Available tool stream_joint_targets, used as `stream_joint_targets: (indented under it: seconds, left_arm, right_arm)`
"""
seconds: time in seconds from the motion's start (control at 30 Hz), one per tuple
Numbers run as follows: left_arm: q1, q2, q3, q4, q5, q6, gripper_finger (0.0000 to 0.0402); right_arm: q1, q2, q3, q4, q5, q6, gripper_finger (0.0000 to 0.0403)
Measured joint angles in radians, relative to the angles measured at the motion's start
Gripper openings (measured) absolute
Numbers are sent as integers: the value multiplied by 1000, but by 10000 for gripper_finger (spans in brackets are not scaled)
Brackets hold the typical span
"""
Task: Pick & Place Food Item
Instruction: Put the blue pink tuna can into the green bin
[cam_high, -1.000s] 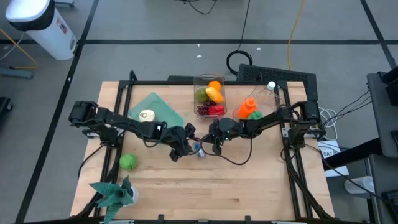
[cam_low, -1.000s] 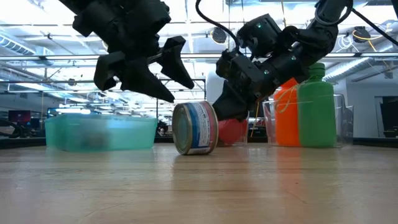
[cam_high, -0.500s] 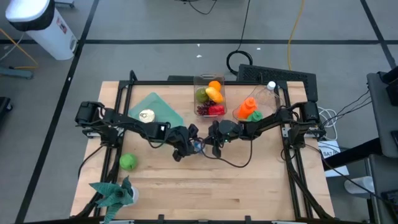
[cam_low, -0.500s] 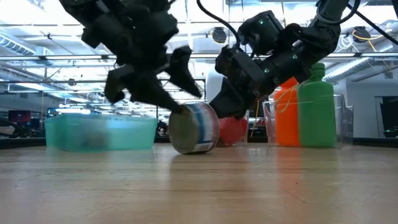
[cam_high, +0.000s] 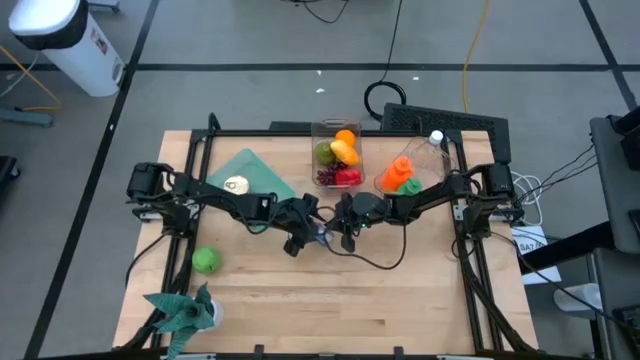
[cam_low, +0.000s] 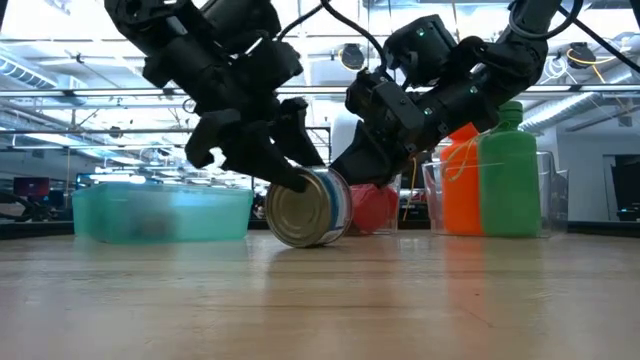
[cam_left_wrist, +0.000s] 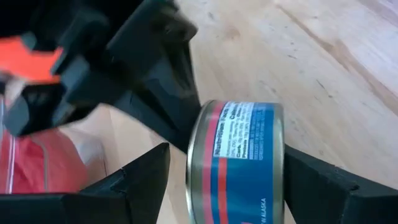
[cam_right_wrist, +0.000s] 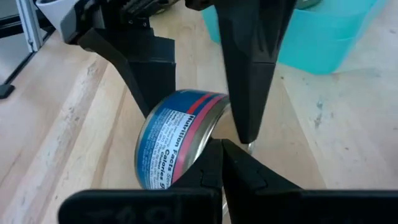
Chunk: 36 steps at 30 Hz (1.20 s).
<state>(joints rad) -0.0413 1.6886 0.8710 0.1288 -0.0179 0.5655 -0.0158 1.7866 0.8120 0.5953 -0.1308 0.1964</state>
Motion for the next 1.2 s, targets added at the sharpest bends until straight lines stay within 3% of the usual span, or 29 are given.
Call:
stream_joint_targets:
  seconds: [0.5, 0.73, 1.0, 1.2]
  left_arm:
    - [58, 23, 4, -35, 228, -44, 273]
    - [58, 35, 4, -29, 234, -27, 182]
    - [53, 28, 4, -28, 220, -41, 183]
    - [16, -72, 3, -138, 104, -69, 183]
  right_arm:
    - [1, 0, 0, 6, -6, 2, 0]
    - [2, 0, 0, 2, -6, 3, 0]
    - [-2, 0, 0, -10, -5, -2, 0]
    - [-17, -32, 0, -36, 2, -1, 0]
